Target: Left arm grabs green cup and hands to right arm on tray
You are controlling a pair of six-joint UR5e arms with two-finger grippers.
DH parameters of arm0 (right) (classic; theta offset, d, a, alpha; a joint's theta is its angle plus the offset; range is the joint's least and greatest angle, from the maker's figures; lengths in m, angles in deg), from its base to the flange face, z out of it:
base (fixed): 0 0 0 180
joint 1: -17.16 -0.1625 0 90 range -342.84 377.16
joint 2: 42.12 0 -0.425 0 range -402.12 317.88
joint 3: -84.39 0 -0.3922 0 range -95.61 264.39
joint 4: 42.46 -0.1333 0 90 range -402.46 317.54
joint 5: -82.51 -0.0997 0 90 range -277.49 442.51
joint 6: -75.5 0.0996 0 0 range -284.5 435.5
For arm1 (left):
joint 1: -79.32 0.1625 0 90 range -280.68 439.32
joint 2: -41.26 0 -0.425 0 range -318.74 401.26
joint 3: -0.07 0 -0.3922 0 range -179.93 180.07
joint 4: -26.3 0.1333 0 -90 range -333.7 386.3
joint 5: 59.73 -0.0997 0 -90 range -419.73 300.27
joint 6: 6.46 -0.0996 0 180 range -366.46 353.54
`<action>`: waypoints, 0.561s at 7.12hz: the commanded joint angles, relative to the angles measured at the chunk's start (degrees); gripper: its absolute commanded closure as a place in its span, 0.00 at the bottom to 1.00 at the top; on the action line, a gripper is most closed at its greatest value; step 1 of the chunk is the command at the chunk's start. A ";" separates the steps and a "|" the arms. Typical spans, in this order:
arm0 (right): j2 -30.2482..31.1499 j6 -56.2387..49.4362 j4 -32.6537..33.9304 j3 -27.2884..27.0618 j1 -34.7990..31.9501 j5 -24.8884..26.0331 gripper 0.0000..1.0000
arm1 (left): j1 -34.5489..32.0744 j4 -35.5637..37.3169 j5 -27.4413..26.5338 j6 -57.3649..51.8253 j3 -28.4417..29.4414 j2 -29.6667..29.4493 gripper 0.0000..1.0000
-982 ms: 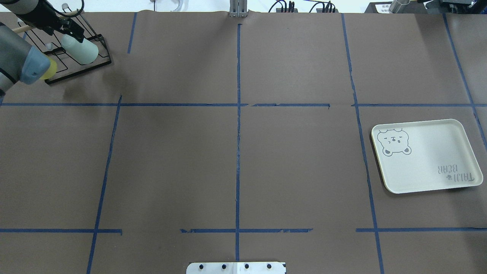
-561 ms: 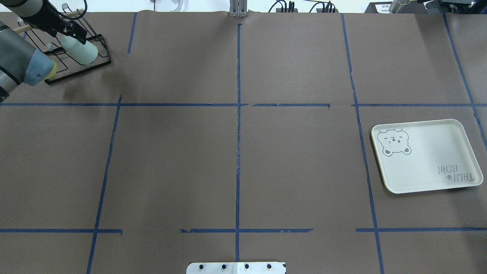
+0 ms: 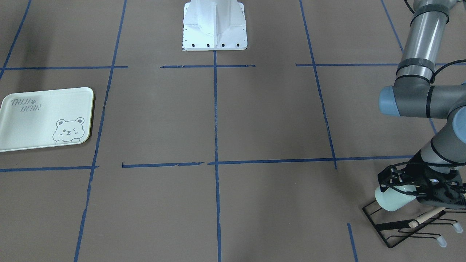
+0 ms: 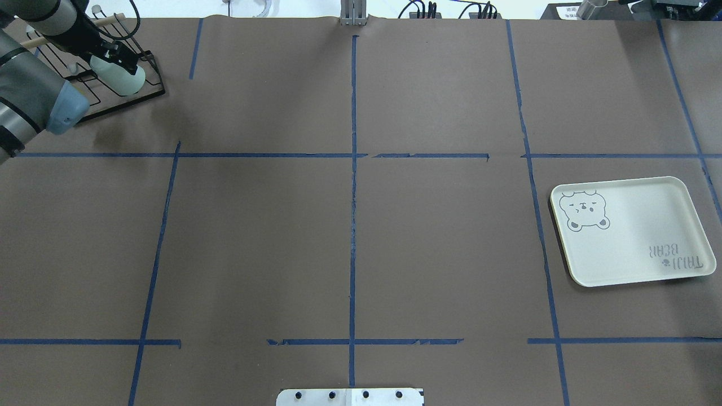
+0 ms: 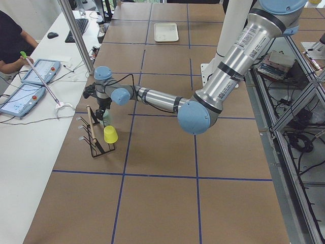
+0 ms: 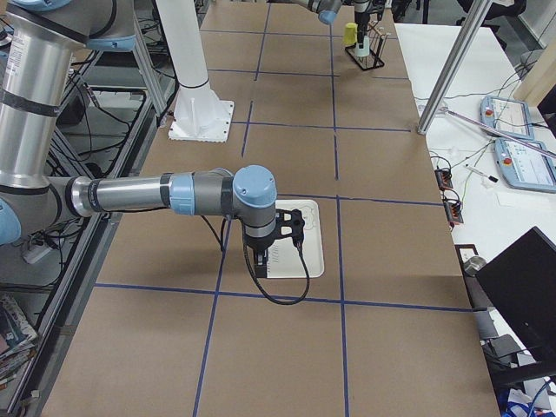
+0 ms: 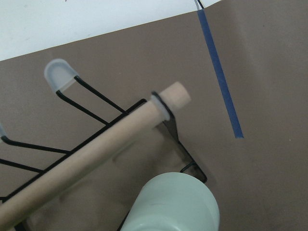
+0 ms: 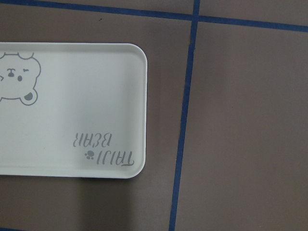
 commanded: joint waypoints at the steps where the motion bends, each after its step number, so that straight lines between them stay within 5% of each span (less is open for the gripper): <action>1: 0.00 0.17 0.03 0.00 0.00 -0.07 0.00 | 0.04 -0.09 0.00 0.26 0.16 -0.15 0.32; 2: 0.00 0.17 0.03 0.00 0.00 -0.07 0.00 | -0.13 -0.18 0.09 0.17 0.07 -0.41 0.72; 3: 0.00 0.17 0.03 0.00 0.00 -0.07 0.00 | -1.00 -0.18 0.26 -0.35 -0.10 -0.33 0.88; 4: 0.00 0.17 0.03 0.00 0.00 -0.07 0.00 | -2.14 0.26 0.61 -0.36 -0.28 -0.33 0.91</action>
